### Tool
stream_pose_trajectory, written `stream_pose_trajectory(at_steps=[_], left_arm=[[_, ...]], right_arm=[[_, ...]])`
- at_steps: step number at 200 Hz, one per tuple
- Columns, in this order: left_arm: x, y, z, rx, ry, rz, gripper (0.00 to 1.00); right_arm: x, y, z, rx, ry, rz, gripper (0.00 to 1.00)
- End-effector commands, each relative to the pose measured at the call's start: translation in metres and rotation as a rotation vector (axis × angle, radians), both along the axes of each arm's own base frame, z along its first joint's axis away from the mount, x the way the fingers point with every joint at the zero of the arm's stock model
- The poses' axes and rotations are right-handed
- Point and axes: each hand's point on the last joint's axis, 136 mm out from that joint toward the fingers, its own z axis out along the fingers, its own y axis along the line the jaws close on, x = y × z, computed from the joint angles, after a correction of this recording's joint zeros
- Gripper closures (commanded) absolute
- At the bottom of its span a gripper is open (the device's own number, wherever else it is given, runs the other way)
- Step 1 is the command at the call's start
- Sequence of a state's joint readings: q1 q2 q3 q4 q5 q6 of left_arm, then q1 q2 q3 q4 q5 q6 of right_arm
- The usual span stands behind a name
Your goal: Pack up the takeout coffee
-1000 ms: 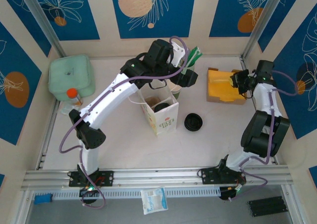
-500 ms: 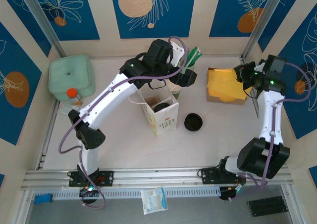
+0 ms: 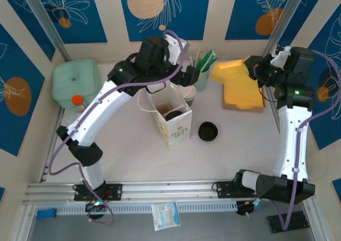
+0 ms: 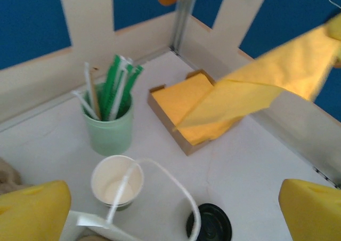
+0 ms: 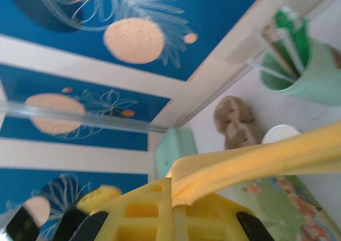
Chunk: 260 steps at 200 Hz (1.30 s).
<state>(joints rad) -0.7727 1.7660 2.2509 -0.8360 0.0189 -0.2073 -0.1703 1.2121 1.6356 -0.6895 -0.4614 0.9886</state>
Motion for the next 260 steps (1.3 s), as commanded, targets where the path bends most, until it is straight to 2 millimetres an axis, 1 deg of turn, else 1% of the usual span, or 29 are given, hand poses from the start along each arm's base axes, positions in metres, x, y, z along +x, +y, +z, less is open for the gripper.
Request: stream_pose_trajectory(at_steps=[1,20,29,49,75,98,111,130,162,189,216,234,260], left_arm=[[0.006,0.04,0.026,-0.024,-0.04,0.092,0.01],[0.012,0.062,0.034,-0.049,-0.044,0.139,0.01],[0.015,0.072,0.036,-0.057,-0.04,0.16,0.01],[0.022,0.092,0.038,-0.067,-0.036,0.206,0.01],[0.026,0.111,0.04,-0.073,-0.03,0.244,0.01],[0.026,0.122,0.038,-0.064,-0.023,0.267,0.01],[0.025,0.129,0.038,-0.062,-0.024,0.279,0.01],[0.022,0.136,0.032,-0.054,-0.011,0.29,0.0],[0.012,0.144,0.016,-0.037,0.02,0.289,0.01],[-0.005,0.149,0.005,-0.046,0.041,0.272,0.01],[-0.025,0.153,-0.007,-0.068,0.07,0.25,0.01],[-0.037,0.155,-0.01,-0.089,0.081,0.236,0.01],[-0.05,0.153,-0.013,-0.118,0.1,0.207,0.0]], right_arm=[[-0.025,0.033,0.032,0.006,-0.048,0.124,1.0],[-0.037,0.056,0.056,-0.003,-0.097,0.203,1.0],[-0.042,0.064,0.067,-0.009,-0.12,0.231,1.0],[-0.055,0.089,0.087,-0.01,-0.165,0.32,1.0],[-0.069,0.118,0.105,-0.017,-0.207,0.421,1.0],[-0.077,0.143,0.114,-0.025,-0.231,0.502,1.0],[-0.079,0.156,0.115,-0.026,-0.232,0.543,1.0],[-0.077,0.175,0.111,-0.028,-0.22,0.598,1.0],[-0.073,0.2,0.107,-0.032,-0.209,0.672,1.0],[-0.069,0.218,0.106,-0.035,-0.204,0.721,1.0],[-0.058,0.234,0.099,-0.026,-0.184,0.76,1.0],[-0.048,0.242,0.093,-0.012,-0.161,0.779,1.0],[-0.039,0.254,0.086,0.006,-0.14,0.811,1.0]])
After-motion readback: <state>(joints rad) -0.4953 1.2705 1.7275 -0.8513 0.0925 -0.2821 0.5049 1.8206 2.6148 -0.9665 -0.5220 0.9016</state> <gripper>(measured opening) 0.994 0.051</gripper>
